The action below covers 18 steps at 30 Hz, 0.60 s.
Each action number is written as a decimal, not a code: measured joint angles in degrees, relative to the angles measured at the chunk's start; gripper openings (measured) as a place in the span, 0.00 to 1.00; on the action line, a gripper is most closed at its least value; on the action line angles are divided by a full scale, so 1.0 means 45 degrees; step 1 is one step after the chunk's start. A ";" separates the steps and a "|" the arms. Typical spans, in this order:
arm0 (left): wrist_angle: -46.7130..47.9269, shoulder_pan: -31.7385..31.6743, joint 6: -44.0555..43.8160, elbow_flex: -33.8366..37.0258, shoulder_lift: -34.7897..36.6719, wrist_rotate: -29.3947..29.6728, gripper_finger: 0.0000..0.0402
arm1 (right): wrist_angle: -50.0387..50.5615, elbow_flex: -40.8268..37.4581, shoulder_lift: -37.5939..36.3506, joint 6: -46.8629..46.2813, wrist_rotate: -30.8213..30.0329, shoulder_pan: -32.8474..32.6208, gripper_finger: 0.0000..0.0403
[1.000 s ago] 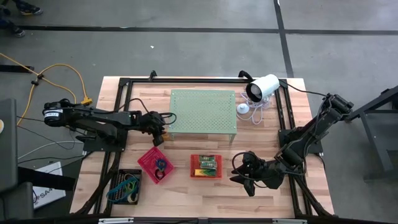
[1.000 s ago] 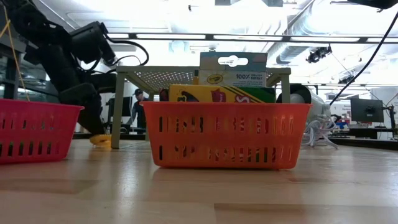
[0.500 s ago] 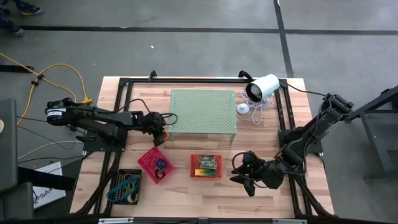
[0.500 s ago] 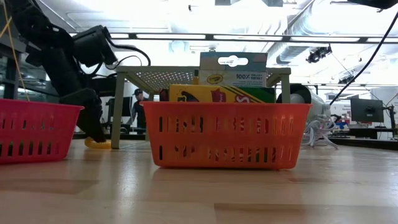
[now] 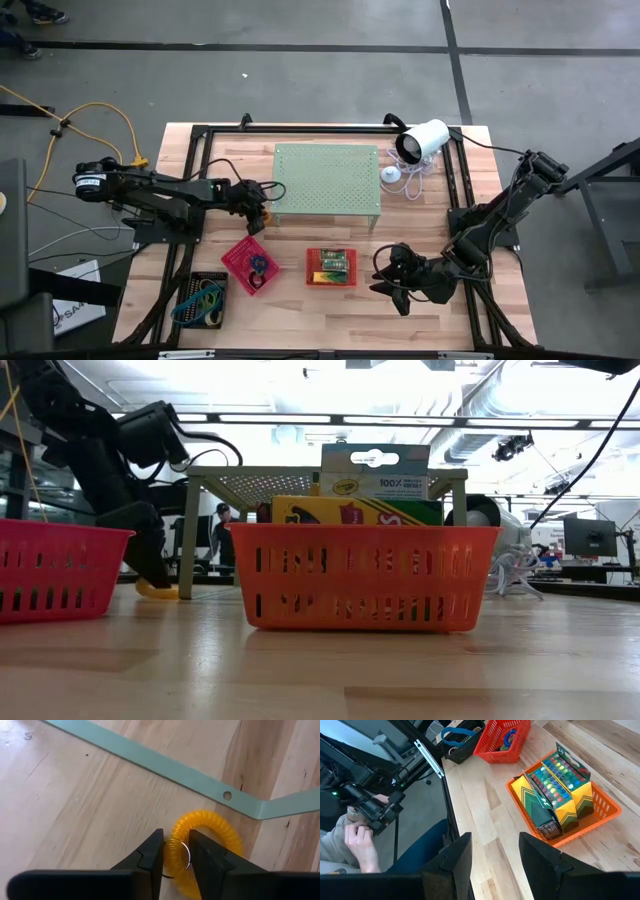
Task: Pick & Place Office Desk Supplies
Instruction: Put the yellow spring keychain into the red bin
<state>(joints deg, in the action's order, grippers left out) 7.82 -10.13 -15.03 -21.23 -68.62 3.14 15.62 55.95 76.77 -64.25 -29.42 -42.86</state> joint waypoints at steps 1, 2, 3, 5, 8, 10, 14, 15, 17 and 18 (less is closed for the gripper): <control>-0.0027 0.0000 -0.0005 0.0000 0.0000 -0.0010 0.19 | 0.0000 0.0001 0.0002 0.0000 -0.0001 0.0002 0.37; -0.0061 0.0000 -0.0001 0.0005 0.0000 -0.0016 0.18 | 0.0000 -0.0002 0.0000 0.0002 0.0000 -0.0001 0.37; -0.0084 0.0000 -0.0005 0.0005 -0.0005 -0.0025 0.16 | 0.0000 0.0000 0.0000 0.0000 -0.0002 -0.0003 0.37; -0.0109 0.0000 -0.0002 0.0010 0.0000 -0.0025 0.13 | 0.0000 -0.0002 0.0000 0.0005 0.0002 0.0002 0.37; -0.0141 0.0000 0.0000 0.0010 0.0000 -0.0115 0.10 | 0.0000 0.0001 0.0000 0.0000 0.0000 0.0002 0.37; -0.0136 0.0000 0.0000 0.0015 0.0000 -0.0156 0.09 | 0.0000 0.0001 0.0002 0.0001 0.0002 0.0000 0.37; -0.0100 0.0000 0.0000 0.0026 0.0096 -0.0187 0.09 | -0.0002 0.0001 0.0002 0.0002 -0.0003 -0.0001 0.37; -0.0056 0.0000 0.0000 0.0034 0.0163 -0.0206 0.09 | 0.0000 0.0003 0.0005 0.0000 0.0002 0.0002 0.37; 0.0063 0.0000 0.0019 0.0053 0.0359 -0.0234 0.08 | 0.0000 0.0002 0.0000 0.0004 -0.0002 -0.0002 0.37; 0.0138 0.0000 0.0058 0.0058 0.0506 -0.0224 0.08 | 0.0000 0.0002 0.0002 0.0000 -0.0001 0.0000 0.37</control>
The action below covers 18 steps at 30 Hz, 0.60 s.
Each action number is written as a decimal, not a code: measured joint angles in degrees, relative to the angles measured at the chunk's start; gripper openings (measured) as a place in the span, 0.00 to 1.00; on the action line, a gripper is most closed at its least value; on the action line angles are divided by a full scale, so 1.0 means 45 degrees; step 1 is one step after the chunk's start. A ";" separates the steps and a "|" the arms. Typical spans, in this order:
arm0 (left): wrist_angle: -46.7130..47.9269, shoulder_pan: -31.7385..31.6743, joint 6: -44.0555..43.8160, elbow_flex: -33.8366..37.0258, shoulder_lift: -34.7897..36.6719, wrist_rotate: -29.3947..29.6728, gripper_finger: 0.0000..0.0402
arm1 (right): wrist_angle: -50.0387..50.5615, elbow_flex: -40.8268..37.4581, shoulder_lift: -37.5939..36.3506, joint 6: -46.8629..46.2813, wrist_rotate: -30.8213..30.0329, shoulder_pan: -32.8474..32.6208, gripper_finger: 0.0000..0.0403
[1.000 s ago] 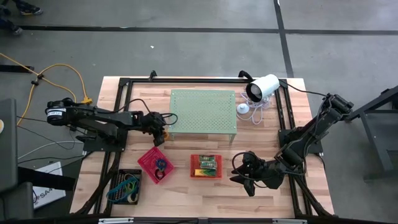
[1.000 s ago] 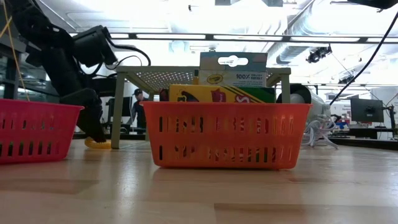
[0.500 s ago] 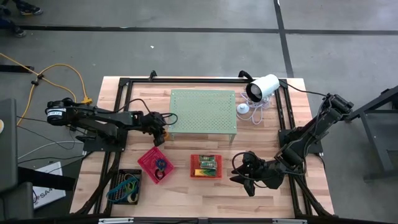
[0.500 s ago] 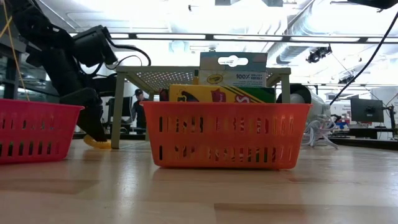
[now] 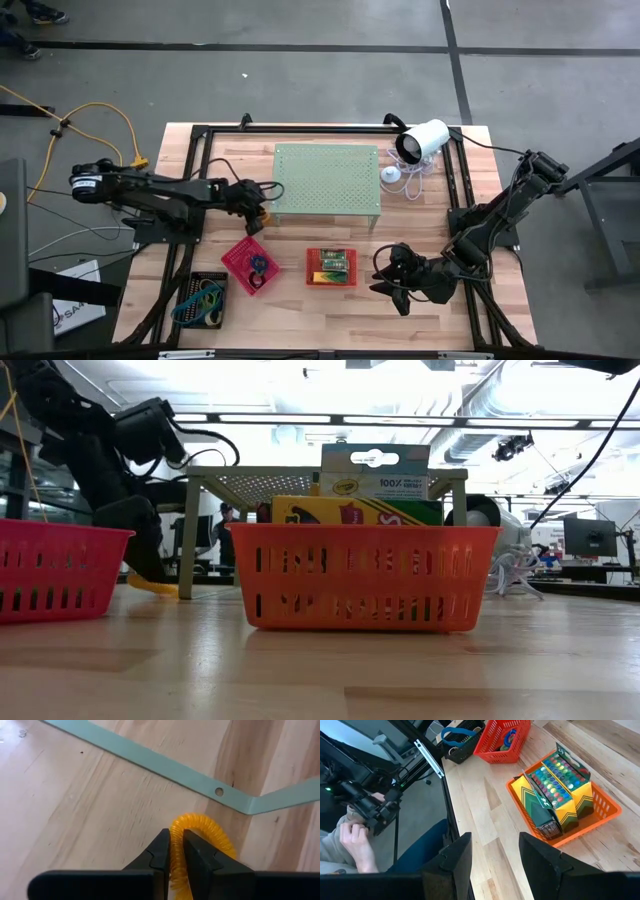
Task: Pick & Place Office Desk Supplies
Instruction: Put the yellow spring keychain into the red bin
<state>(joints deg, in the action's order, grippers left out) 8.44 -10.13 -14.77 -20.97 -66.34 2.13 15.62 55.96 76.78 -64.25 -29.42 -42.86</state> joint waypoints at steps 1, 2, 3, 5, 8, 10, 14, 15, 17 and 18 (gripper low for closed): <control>0.0063 0.0000 0.0041 0.0000 0.0174 0.0059 0.08 | 0.0000 -0.0001 -0.0001 0.0000 -0.0001 -0.0001 0.37; 0.0135 0.0005 0.0074 0.0000 0.0407 0.0134 0.08 | 0.0000 0.0001 0.0003 0.0002 0.0003 -0.0003 0.37; 0.0247 0.0005 0.0083 0.0000 0.0663 0.0228 0.08 | 0.0000 -0.0003 -0.0002 0.0000 0.0000 0.0002 0.37; 0.0484 0.0005 0.0088 0.0000 0.1219 0.0304 0.08 | -0.0001 0.0000 -0.0002 0.0000 0.0002 -0.0002 0.37; 0.0947 0.0005 0.0248 -0.0024 0.2281 0.0371 0.08 | 0.0000 -0.0001 0.0003 0.0000 0.0003 -0.0001 0.37; 0.1307 0.0005 0.0277 -0.0024 0.3073 0.0397 0.09 | 0.0000 -0.0003 0.0003 0.0000 -0.0001 0.0001 0.37; 0.2020 0.0005 0.0282 -0.0029 0.4573 0.0418 0.09 | 0.0000 -0.0003 0.0003 0.0000 0.0000 -0.0003 0.37; 0.2158 0.0026 0.0282 -0.0029 0.4877 0.0422 0.09 | -0.0005 -0.0003 -0.0002 0.0004 0.0002 -0.0003 0.37; 0.2413 0.0103 0.0282 -0.0034 0.5343 0.0458 0.09 | 0.0000 0.0001 0.0003 0.0000 0.0003 -0.0003 0.37; 0.2528 0.0152 0.0282 -0.0034 0.5494 0.0462 0.09 | -0.0004 0.0001 0.0003 0.0000 -0.0001 -0.0003 0.37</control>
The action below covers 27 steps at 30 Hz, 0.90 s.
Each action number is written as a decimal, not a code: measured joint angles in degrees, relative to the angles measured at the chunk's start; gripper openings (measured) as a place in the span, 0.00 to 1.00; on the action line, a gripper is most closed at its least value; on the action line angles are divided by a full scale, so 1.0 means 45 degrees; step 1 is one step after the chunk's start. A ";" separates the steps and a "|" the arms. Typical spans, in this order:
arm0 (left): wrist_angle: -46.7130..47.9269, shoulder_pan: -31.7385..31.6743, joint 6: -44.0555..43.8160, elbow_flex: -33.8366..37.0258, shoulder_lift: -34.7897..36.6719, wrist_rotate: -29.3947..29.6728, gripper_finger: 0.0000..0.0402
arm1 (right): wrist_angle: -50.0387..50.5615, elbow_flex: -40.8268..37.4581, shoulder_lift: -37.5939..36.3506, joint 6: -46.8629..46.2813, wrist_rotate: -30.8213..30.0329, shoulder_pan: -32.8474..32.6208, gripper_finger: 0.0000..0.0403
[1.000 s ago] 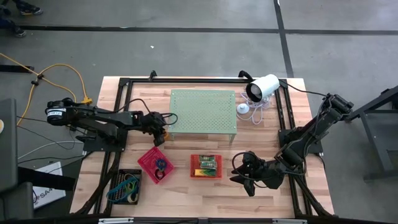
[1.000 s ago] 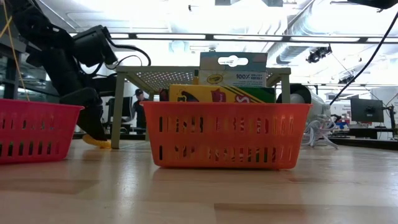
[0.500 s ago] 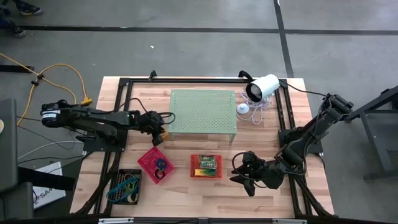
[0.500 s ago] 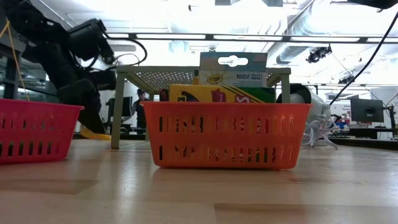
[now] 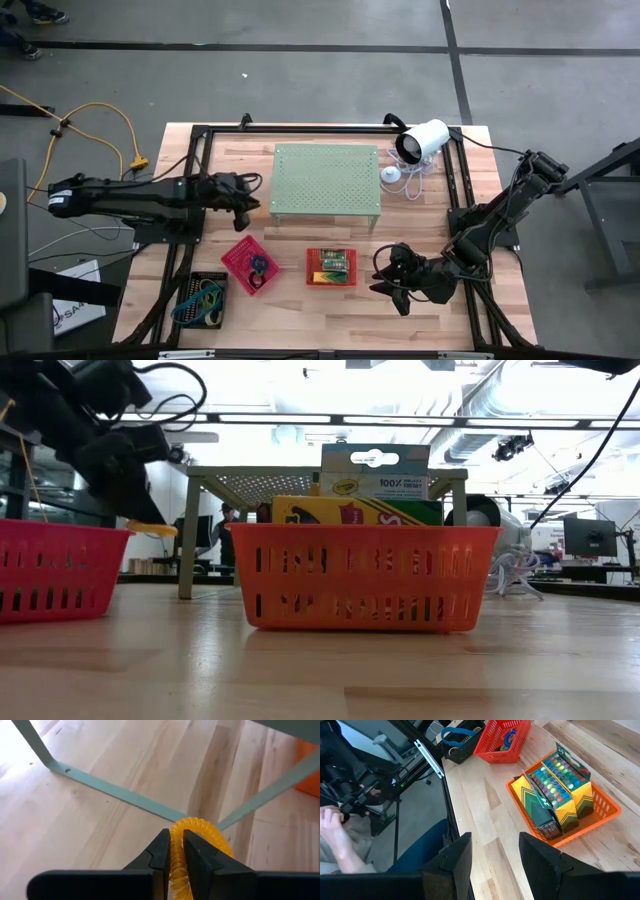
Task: Pick & Place Office Desk Supplies
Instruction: Put the yellow spring keychain into the red bin
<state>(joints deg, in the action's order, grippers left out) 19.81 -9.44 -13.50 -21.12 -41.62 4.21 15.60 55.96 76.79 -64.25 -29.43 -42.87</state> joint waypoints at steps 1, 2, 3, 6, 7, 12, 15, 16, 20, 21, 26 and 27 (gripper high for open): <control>0.0082 0.0057 -0.0008 0.0000 0.0100 0.0000 0.09 | 0.0001 -0.0004 -0.0004 0.0004 0.0003 0.0001 0.37; 0.0130 0.0123 -0.0035 0.0000 0.0158 0.0000 0.09 | 0.0003 -0.0001 -0.0003 0.0002 0.0003 0.0000 0.37; 0.0175 0.0197 -0.0058 -0.0005 0.0169 0.0000 0.09 | 0.0004 -0.0002 -0.0005 0.0002 0.0004 0.0002 0.37; 0.0196 0.0443 -0.0061 -0.0008 0.0164 -0.0003 0.09 | 0.0004 -0.0004 -0.0001 0.0001 0.0004 0.0003 0.37; 0.0185 0.0568 -0.0063 -0.0012 0.0164 -0.0003 0.09 | 0.0004 -0.0004 -0.0005 0.0000 0.0004 0.0000 0.37; 0.0161 0.1604 -0.0063 -0.0019 0.0164 -0.0005 0.09 | 0.0004 -0.0004 -0.0005 0.0000 0.0001 0.0003 0.37; 0.0082 0.2420 -0.0071 -0.0019 0.0164 -0.0010 0.09 | 0.0004 -0.0004 -0.0005 0.0000 0.0000 0.0004 0.37; 0.0026 0.2710 -0.0075 -0.0019 0.0167 -0.0010 0.09 | 0.0004 -0.0004 -0.0001 0.0000 0.0000 0.0000 0.37; -0.0269 0.3877 -0.0092 -0.0024 0.0169 -0.0010 0.09 | 0.0003 -0.0003 -0.0002 0.0003 0.0003 0.0003 0.37; -0.0304 0.4206 -0.0097 -0.0028 0.0169 -0.0010 0.09 | 0.0002 -0.0004 -0.0002 0.0002 0.0002 0.0002 0.37; -0.0446 0.5729 -0.0015 -0.0029 0.0169 0.0005 0.09 | 0.0004 -0.0002 -0.0002 0.0002 0.0002 0.0001 0.37; -0.0464 0.6035 -0.0010 -0.0029 0.0169 0.0005 0.09 | 0.0004 -0.0004 -0.0004 0.0005 0.0004 0.0000 0.37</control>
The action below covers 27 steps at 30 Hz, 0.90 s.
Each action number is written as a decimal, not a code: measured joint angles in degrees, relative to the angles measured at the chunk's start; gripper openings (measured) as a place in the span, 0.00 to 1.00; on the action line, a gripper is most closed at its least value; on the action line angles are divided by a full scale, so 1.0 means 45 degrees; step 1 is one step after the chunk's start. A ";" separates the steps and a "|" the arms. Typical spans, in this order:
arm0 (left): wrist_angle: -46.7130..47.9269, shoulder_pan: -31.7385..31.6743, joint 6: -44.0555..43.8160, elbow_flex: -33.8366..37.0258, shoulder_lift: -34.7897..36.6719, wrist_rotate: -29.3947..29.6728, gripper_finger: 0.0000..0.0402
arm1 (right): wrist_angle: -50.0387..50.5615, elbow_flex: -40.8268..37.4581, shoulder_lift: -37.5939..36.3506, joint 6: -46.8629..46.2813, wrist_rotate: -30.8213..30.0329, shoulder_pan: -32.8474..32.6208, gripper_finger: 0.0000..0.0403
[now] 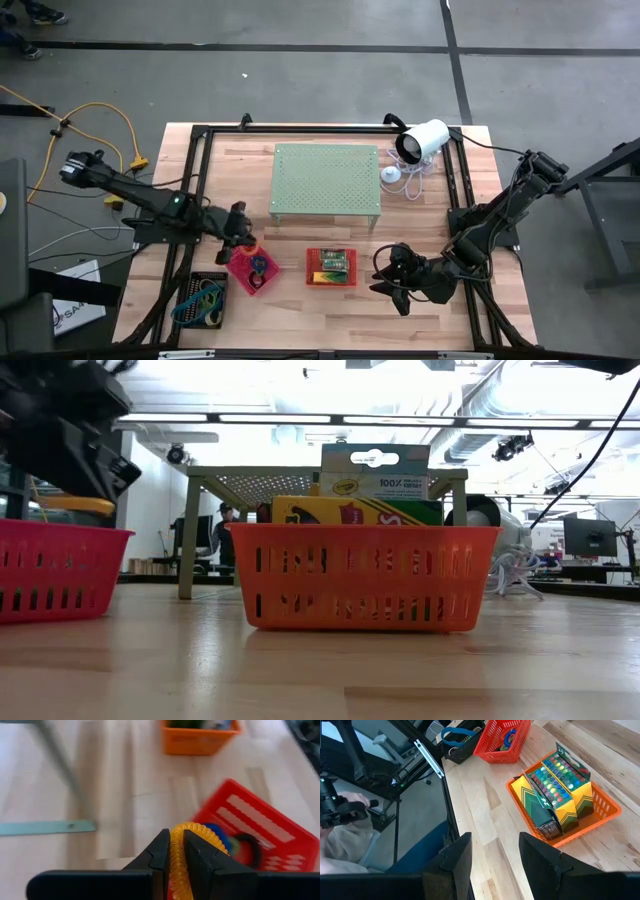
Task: Pick & Place Office Desk Supplies
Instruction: Put the yellow spring keychain into the red bin
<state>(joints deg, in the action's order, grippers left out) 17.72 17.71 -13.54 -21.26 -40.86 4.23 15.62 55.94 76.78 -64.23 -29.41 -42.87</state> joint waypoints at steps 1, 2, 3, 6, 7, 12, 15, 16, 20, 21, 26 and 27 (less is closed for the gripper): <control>-0.0012 0.0309 0.0000 0.0000 0.0000 0.0001 0.09 | 0.0000 0.0000 0.0004 -0.0005 -0.0004 0.0001 0.37; -0.0012 0.0613 0.0000 0.0000 0.0000 0.0005 0.09 | 0.0000 0.0000 0.0002 -0.0005 -0.0004 0.0002 0.37; -0.0007 0.0918 0.0000 0.0000 0.0000 0.0005 0.09 | 0.0000 0.0000 -0.0001 -0.0002 -0.0002 0.0002 0.37; -0.0007 0.1832 0.0007 0.0000 -0.0005 0.0138 0.09 | 0.0000 0.0001 0.0003 -0.0005 0.0000 0.0005 0.37; -0.0012 0.2138 0.0010 0.0000 -0.0023 0.0234 0.09 | -0.0002 0.0000 0.0001 -0.0003 -0.0003 0.0003 0.37; -0.0016 0.3391 0.0022 0.0000 -0.0034 0.1581 0.09 | -0.0001 0.0000 -0.0001 -0.0005 -0.0005 0.0003 0.37; -0.0048 0.3850 0.0039 0.0000 -0.0034 0.2369 0.09 | 0.0000 0.0002 0.0002 -0.0002 0.0000 0.0000 0.37; -0.0046 0.3948 0.0039 0.0000 -0.0034 0.2519 0.09 | 0.0000 0.0002 0.0002 -0.0002 -0.0002 0.0003 0.37; -0.0046 0.4027 -0.0090 0.0000 -0.0034 0.2584 0.09 | -0.0001 0.0000 0.0000 -0.0004 -0.0004 0.0000 0.37; -0.0043 0.4027 -0.0185 0.0000 -0.0034 0.2584 0.09 | -0.0004 0.0002 0.0000 -0.0004 -0.0002 0.0001 0.37; -0.0007 0.4017 -0.0920 0.0000 -0.0039 0.2584 0.09 | 0.0000 0.0005 -0.0001 -0.0005 0.0000 0.0005 0.37; 0.0012 0.4017 -0.0924 0.0000 -0.0039 0.2584 0.09 | 0.0000 0.0005 0.0000 -0.0005 -0.0005 0.0004 0.37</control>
<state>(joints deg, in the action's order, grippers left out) 17.78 35.79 -17.70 -21.26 -41.04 15.86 15.62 55.96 76.77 -64.25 -29.43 -42.85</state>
